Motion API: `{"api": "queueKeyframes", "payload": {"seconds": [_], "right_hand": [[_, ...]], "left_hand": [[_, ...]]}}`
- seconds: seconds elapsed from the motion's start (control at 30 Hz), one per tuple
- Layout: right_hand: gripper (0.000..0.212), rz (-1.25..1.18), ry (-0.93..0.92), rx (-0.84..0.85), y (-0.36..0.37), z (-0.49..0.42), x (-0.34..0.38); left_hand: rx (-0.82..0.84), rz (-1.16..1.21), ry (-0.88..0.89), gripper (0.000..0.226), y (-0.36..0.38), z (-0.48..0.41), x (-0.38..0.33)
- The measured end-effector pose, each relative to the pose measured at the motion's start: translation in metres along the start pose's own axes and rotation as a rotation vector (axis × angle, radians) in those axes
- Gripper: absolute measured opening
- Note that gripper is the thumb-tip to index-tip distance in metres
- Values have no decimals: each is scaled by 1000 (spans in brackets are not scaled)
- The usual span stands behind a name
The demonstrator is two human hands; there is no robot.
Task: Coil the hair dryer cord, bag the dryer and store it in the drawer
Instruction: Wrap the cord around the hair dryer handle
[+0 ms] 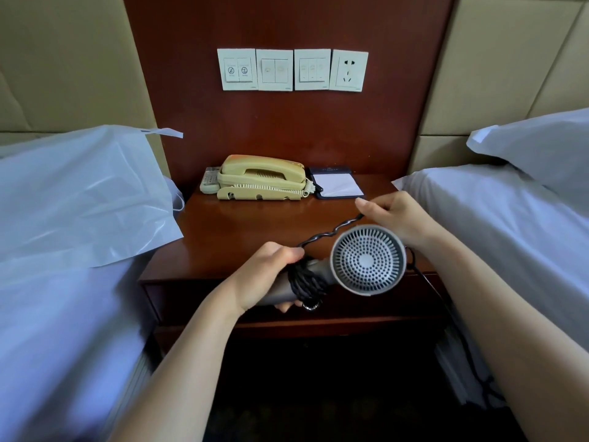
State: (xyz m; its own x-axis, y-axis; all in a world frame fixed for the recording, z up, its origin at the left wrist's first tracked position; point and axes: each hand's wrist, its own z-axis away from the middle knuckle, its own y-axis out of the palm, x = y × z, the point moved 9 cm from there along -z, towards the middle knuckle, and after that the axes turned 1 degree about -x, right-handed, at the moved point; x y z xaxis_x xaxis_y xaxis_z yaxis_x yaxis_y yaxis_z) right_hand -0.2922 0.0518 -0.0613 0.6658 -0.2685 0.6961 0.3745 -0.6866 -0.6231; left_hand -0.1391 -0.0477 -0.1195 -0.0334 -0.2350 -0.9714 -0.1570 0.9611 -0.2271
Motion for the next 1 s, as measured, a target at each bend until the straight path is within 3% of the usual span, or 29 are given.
{"api": "queueKeyframes", "payload": {"seconds": [0.07,0.2,0.33,0.53,0.73,0.87,1.0], "right_hand": [[54,-99,60,20,2,-1,-11],[31,-180,100,38,8,13,-30],[42,-148,41,86,27,29,-30],[51,75,-111,288,66,40,1],[36,138,-228,483,89,52,46],[23,201,-143,636,102,60,52],[32,335,-114,579,106,64,65]], "left_hand": [[-24,107,-23,45,1,-7,1],[-336,327,-177,48,-22,-16,22],[-137,625,-8,52,-7,-15,10],[-362,647,-150,67,-43,-17,29],[-522,547,-223,69,-67,-18,45],[-761,384,-221,60,-79,-11,45],[-918,403,-155,53,-90,-1,38]]}}
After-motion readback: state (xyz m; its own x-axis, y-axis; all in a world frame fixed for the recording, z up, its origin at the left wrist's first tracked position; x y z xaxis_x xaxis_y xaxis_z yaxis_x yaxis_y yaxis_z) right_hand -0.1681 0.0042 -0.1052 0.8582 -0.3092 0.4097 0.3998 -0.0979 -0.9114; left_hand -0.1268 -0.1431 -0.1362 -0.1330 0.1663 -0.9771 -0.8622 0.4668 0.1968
